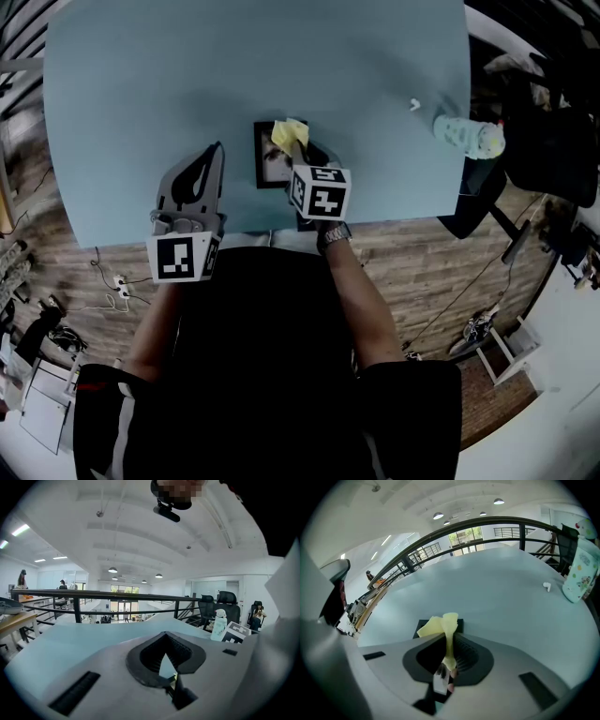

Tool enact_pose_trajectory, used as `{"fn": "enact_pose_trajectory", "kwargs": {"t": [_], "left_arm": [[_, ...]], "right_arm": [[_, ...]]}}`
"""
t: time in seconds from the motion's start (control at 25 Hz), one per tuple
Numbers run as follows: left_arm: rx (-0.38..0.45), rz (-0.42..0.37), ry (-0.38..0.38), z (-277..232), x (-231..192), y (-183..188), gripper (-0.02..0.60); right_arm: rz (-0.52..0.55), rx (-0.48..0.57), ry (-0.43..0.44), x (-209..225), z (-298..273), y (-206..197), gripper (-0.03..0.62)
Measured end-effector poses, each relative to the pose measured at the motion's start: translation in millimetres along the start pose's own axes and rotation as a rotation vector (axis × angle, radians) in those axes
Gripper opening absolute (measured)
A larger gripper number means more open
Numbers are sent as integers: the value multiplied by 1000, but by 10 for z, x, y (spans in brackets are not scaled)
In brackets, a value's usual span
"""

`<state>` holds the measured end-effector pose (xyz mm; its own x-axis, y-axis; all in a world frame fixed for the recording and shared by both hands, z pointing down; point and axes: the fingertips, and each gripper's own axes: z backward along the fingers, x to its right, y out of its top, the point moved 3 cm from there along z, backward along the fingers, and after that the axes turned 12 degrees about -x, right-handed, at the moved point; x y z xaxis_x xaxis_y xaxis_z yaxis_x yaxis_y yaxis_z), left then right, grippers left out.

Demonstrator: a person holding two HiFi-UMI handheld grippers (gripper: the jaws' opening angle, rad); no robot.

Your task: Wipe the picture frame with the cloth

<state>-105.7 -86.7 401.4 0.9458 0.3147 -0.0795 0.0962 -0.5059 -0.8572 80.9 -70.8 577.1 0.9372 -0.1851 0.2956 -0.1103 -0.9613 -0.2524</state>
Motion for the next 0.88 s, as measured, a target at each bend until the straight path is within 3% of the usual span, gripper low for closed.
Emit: {"fn": "enact_pose_trajectory", "kwargs": {"t": [0.36,0.88], "left_arm": [[-1,-3,-2,56,24,-20,0],[13,-3,7,124,28,-23,0]], "right_arm": [[-29,23,-29,123,123,-35,37],[95,24,121,-571,205,-21,37]]}}
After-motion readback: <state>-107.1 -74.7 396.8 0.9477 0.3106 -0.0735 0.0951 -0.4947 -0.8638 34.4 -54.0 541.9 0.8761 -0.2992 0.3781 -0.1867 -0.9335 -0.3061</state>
